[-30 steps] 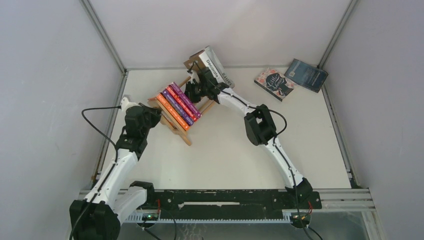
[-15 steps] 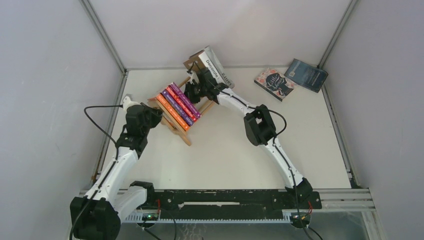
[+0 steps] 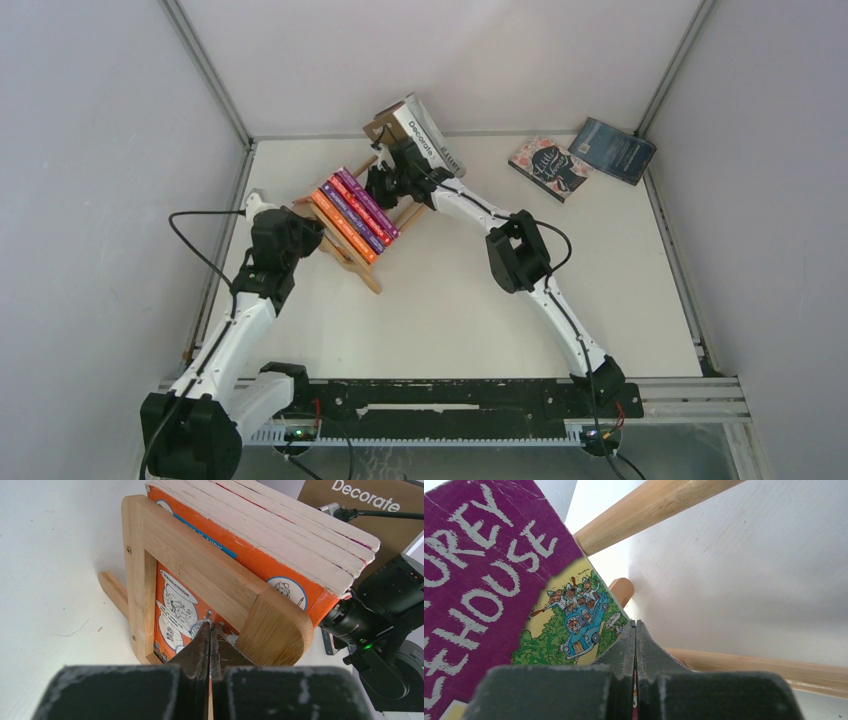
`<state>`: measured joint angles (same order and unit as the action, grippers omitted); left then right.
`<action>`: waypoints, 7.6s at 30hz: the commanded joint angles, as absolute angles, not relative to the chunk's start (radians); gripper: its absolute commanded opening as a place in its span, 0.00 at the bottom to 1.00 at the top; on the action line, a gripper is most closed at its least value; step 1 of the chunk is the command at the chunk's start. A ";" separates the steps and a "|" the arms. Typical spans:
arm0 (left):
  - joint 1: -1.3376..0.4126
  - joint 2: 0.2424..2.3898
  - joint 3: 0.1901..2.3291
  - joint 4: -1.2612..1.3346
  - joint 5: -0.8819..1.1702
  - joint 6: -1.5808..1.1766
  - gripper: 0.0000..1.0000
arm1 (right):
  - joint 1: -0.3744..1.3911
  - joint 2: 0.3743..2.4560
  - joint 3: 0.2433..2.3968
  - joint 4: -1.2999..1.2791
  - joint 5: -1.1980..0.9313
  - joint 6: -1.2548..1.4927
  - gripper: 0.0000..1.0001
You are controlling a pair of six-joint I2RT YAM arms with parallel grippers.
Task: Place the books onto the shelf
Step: Place the book on the shelf, then adjust the book at the center of the board, then move the book to the center of the board.
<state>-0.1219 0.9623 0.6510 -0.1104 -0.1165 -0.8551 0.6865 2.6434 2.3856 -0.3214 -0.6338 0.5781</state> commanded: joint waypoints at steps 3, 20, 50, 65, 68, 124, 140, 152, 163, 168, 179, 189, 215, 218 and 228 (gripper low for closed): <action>-0.126 0.943 0.723 -0.050 -0.080 -0.854 0.00 | 0.772 2.555 2.418 -0.392 -0.638 0.544 0.00; -0.126 0.825 0.682 -0.118 -0.172 -0.882 0.00 | 0.751 2.460 2.372 -0.521 -0.356 0.329 0.14; -0.128 0.607 0.644 -0.270 -0.254 -0.913 0.00 | 0.762 2.221 2.123 -0.507 -0.191 0.199 0.31; -0.141 0.518 0.639 -0.339 -0.267 -0.943 0.00 | 0.769 2.055 1.948 -0.487 -0.126 0.195 0.35; -0.144 0.512 0.641 -0.345 -0.267 -0.943 0.00 | 0.771 2.027 1.926 -0.492 -0.115 0.198 0.36; -0.477 0.678 0.837 -0.163 -0.238 -0.586 1.00 | 0.168 2.164 2.071 -0.520 0.239 0.384 0.71; -0.477 0.758 0.819 -0.127 -0.153 -0.571 1.00 | -0.005 2.568 2.567 -0.597 0.193 0.604 0.62; -0.449 0.853 0.907 -0.133 -0.131 -0.542 1.00 | -0.080 2.634 2.624 -0.744 0.186 0.656 0.58; -0.358 0.891 0.903 -0.099 -0.048 -0.570 1.00 | -0.117 2.685 2.653 -0.807 0.148 0.667 0.54; -0.334 0.905 0.905 -0.093 -0.027 -0.572 1.00 | -0.121 2.713 2.665 -0.841 0.118 0.668 0.53; -0.288 0.865 0.864 -0.099 0.020 -0.589 1.00 | -0.097 2.726 2.656 -0.903 0.083 0.658 0.52; -0.281 0.758 0.828 -0.162 0.019 -0.580 1.00 | -0.042 2.698 2.604 -0.960 0.036 0.639 0.53; -0.280 0.436 0.807 -0.370 -0.026 -0.579 1.00 | 0.114 2.323 2.305 -0.952 0.217 0.491 0.57; -0.280 0.446 0.825 -0.370 -0.028 -0.571 1.00 | 0.132 2.302 2.362 -0.933 0.256 0.462 0.57; -0.280 0.555 0.852 -0.321 -0.056 -0.556 1.00 | 0.120 2.432 2.492 -0.786 0.184 0.476 0.58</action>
